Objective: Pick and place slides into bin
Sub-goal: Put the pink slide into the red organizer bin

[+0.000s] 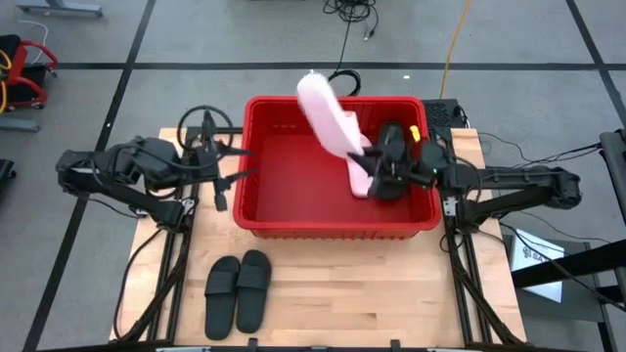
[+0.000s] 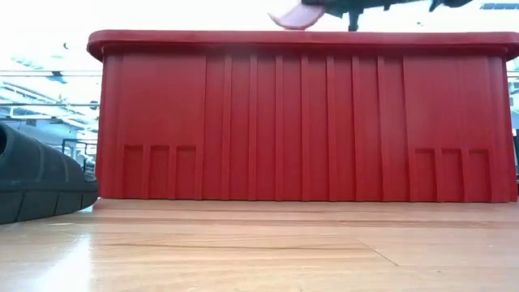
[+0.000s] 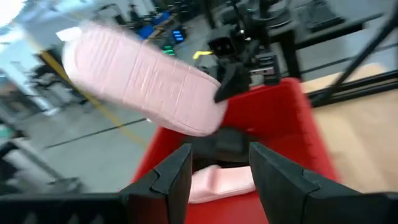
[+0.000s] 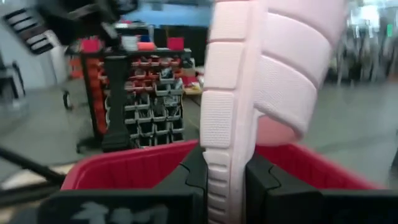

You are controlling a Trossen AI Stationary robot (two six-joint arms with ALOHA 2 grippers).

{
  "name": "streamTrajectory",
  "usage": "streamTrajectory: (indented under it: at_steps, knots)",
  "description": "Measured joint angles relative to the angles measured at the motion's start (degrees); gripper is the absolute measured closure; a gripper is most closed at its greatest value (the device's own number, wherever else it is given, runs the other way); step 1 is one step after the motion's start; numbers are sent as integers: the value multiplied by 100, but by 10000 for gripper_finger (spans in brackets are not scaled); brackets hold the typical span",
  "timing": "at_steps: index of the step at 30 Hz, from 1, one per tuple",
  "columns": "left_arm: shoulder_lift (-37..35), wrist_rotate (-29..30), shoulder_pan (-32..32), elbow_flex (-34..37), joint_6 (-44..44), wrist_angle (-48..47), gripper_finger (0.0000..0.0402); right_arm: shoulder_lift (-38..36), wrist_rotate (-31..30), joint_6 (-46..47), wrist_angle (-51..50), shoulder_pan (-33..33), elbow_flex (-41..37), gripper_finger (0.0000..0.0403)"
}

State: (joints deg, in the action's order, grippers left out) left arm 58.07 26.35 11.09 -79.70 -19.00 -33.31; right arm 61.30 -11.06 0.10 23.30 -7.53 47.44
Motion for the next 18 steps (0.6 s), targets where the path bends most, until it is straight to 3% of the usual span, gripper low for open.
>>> streamTrajectory:
  at_steps: [6, 15, 18]
  knots:
    - [-173, 736, -13, 0, -571, 6, 233, 74, 714, 1410, -289, -734, -55, 368]
    - [-291, 1136, -259, 0, -1203, 100, 233, 111, 624, 3375, 139, -1294, -929, 369]
    - [-287, 1136, -374, 0, -1310, 102, 233, 106, 243, 4124, 574, -1384, -1364, 369]
